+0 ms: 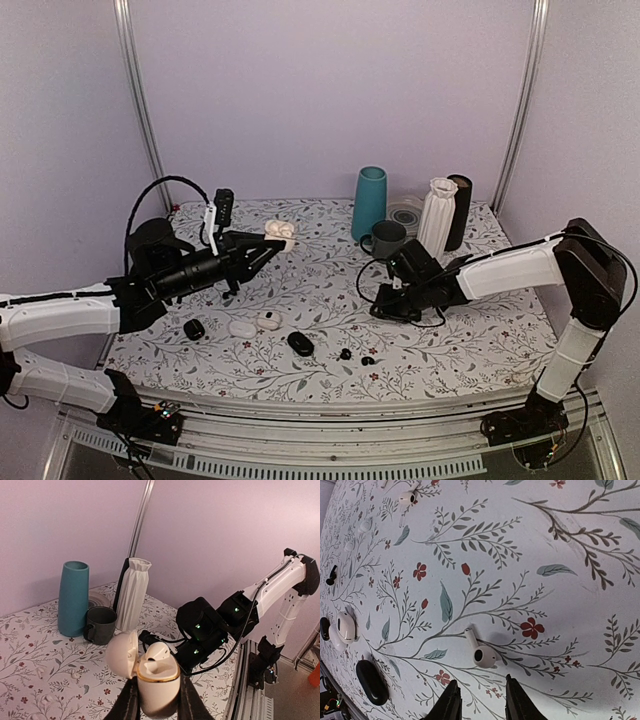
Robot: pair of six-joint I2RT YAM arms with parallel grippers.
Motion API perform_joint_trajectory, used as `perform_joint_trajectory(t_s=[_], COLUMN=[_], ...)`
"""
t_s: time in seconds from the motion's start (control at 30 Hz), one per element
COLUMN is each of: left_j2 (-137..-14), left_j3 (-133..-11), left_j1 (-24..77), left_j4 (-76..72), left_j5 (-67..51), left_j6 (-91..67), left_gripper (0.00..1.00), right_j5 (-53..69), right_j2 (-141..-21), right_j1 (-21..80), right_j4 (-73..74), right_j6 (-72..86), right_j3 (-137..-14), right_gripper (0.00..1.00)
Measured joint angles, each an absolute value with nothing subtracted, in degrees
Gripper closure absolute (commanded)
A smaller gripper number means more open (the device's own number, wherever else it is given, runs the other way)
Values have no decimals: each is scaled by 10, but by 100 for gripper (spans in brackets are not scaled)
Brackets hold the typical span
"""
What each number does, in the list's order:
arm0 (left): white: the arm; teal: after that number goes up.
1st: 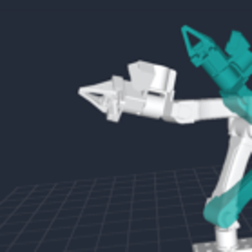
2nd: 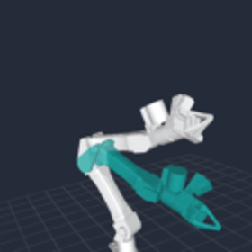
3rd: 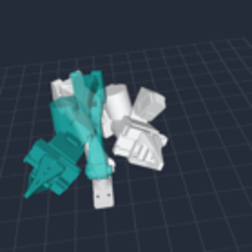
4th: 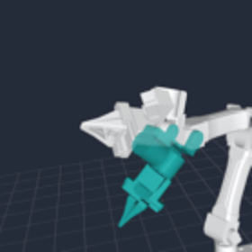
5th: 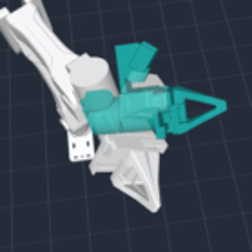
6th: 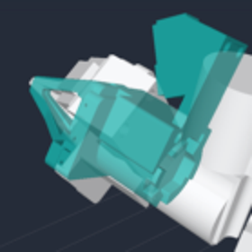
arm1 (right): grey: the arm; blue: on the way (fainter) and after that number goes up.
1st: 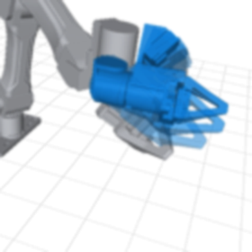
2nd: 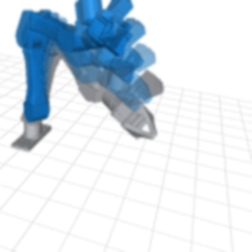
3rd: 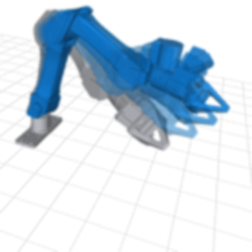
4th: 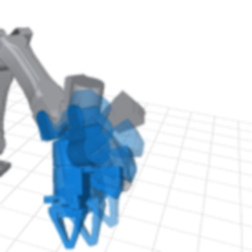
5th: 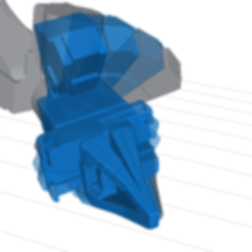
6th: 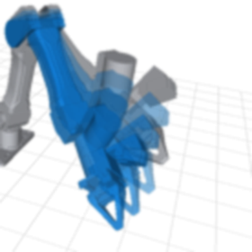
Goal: Insert the wireless bluetooth earbuds into the charging case
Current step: Place the left earbud at the center of the board, then adjust the left earbud at the center of the board.
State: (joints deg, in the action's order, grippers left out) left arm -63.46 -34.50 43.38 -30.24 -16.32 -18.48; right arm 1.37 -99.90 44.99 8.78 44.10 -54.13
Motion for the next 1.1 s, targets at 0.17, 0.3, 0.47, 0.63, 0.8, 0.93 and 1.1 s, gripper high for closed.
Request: perform_joint_trajectory(t_s=[0.17, 0.3, 0.47, 0.63, 0.8, 0.93, 1.1], left_j2=[-627, -625, -625, -628, -632, -636, -639], left_j3=[-345, -346, -357, -369, -371, -371, -371], left_j1=[433, 427, 413, 405, 397, 393, 391], left_j4=[-284, -273, -265, -262, -262, -262, -263], left_j5=[-153, -149, -150, -158, -163, -165, -170], left_j6=[-182, -173, -163, -155, -149, -148, -148], left_gripper=[100, 100, 100, 100, 100, 100, 100], right_j5=[28, 50, 77, 85, 90, 89, 71], right_j2=[-1011, -1011, -1026, -1035, -1061, -1083, -1095], right_j1=[450, 451, 451, 449, 442, 428, 420], right_j4=[77, 58, 44, 47, 48, 53, 69], right_j6=[464, 486, 509, 523, 527, 520, 496], right_j3=[-541, -541, -542, -542, -572, -599, -633], right_gripper=[69, 69, 69, 69, 69, 69, 68])
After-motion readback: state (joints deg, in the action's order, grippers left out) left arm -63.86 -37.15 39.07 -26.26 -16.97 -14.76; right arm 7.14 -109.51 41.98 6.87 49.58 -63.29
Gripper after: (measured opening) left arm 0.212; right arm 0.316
